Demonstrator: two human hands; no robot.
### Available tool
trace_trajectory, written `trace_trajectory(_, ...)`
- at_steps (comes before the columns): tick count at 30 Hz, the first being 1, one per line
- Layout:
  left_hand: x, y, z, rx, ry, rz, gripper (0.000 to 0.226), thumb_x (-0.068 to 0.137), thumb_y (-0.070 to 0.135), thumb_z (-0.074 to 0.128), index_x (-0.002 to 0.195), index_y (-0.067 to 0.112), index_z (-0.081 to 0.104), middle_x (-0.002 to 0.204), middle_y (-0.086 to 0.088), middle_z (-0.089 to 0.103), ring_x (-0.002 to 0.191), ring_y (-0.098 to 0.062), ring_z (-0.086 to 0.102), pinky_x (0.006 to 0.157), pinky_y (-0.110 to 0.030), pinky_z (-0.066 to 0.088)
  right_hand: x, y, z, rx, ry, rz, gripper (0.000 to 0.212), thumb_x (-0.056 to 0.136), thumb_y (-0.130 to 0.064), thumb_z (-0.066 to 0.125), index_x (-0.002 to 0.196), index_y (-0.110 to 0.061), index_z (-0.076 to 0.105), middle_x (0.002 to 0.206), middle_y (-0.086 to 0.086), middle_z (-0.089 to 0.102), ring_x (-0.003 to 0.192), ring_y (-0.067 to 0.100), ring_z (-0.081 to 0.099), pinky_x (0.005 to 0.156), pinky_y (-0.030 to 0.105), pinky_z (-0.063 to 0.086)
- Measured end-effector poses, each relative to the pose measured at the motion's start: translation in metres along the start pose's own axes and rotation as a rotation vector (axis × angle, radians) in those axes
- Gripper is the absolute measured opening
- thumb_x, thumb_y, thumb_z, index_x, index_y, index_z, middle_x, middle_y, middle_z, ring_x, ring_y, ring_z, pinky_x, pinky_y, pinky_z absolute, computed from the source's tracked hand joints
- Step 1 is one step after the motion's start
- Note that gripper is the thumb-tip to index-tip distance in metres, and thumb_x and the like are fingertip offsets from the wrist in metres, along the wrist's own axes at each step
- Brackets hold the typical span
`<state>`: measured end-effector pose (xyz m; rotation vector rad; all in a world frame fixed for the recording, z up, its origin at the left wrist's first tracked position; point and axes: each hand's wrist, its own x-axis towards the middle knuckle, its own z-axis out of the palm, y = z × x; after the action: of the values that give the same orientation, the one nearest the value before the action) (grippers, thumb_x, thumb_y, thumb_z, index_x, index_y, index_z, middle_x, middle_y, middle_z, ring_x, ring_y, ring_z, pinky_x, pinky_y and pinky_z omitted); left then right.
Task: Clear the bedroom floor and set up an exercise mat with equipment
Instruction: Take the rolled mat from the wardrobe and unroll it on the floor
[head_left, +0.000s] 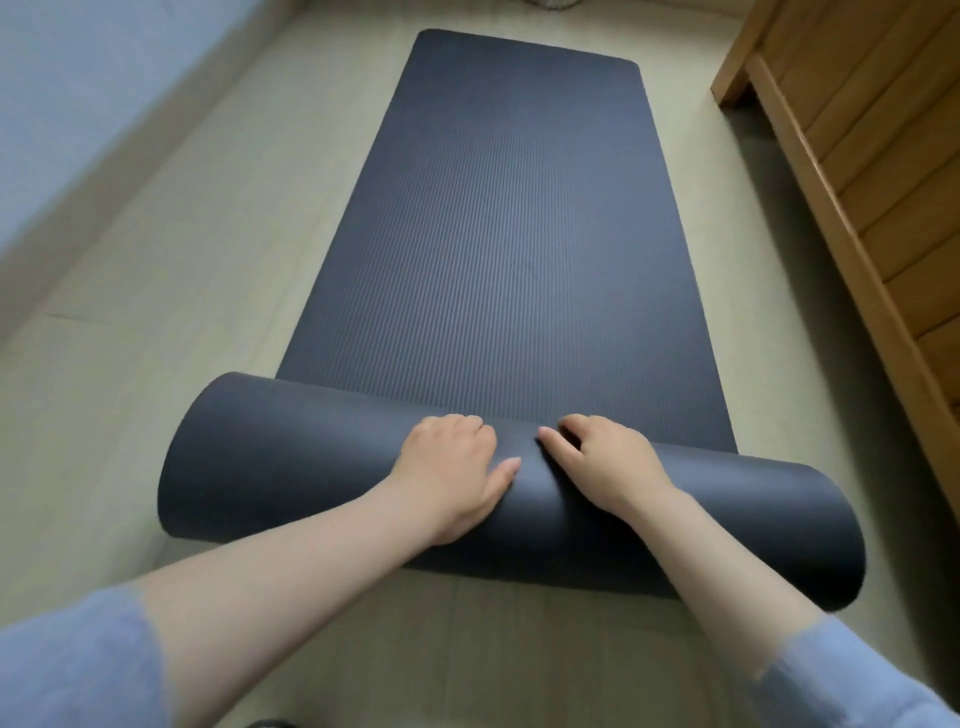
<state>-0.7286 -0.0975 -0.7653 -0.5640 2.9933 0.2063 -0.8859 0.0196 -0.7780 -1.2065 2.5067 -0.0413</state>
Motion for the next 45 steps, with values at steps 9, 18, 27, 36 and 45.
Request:
trace_trajectory(9,-0.006,-0.013,0.024,0.010,-0.080,-0.014,0.059,0.094,0.057,0.012,0.094,0.016,0.054,0.107,-0.009,0.062,0.105,-0.031,0.056,0.085,-0.038,0.043,-0.102,-0.006,0.039,0.077,0.335,-0.059,0.049,0.090,-0.055,0.035,0.110,-0.019,0.063,0.108,-0.001,0.063,0.104,0.022,0.058,0.093,0.038,0.043)
trace_trajectory(18,-0.048,0.013,0.021,-0.021,-0.069,-0.012,0.052,0.098,0.051,0.023,0.101,0.012,0.057,0.111,-0.014,0.061,0.106,-0.035,0.056,0.083,-0.040,0.042,-0.145,-0.009,0.025,-0.002,0.124,-0.102,0.063,0.086,-0.061,0.020,0.116,-0.019,0.056,0.117,0.000,0.057,0.112,0.023,0.051,0.097,0.040,0.039)
trace_trajectory(27,-0.121,0.019,0.023,-0.062,0.017,0.018,0.050,0.095,0.054,0.020,0.095,0.017,0.053,0.102,-0.006,0.060,0.101,-0.029,0.057,0.084,-0.039,0.045,-0.111,-0.025,0.044,-0.026,-0.091,0.050,0.055,0.097,-0.058,0.028,0.099,-0.015,0.062,0.107,0.010,0.066,0.107,0.031,0.058,0.084,0.040,0.042)
trace_trajectory(36,-0.147,0.038,0.038,-0.082,-0.092,-0.002,0.044,0.097,0.052,0.024,0.089,0.017,0.050,0.104,-0.009,0.060,0.102,-0.031,0.056,0.081,-0.038,0.042,-0.219,-0.015,0.062,-0.038,0.104,-0.072,0.061,0.086,-0.065,0.015,0.106,-0.025,0.057,0.104,-0.006,0.059,0.101,0.020,0.054,0.083,0.035,0.039)
trace_trajectory(45,-0.156,0.074,0.058,-0.137,-0.233,-0.010,0.051,0.098,0.053,0.022,0.080,0.017,0.053,0.099,-0.010,0.065,0.098,-0.031,0.059,0.077,-0.036,0.043,-0.269,-0.015,0.077,0.099,0.094,-0.043,0.054,0.086,-0.059,0.020,0.107,-0.026,0.056,0.106,-0.006,0.053,0.101,0.018,0.051,0.093,0.033,0.039)
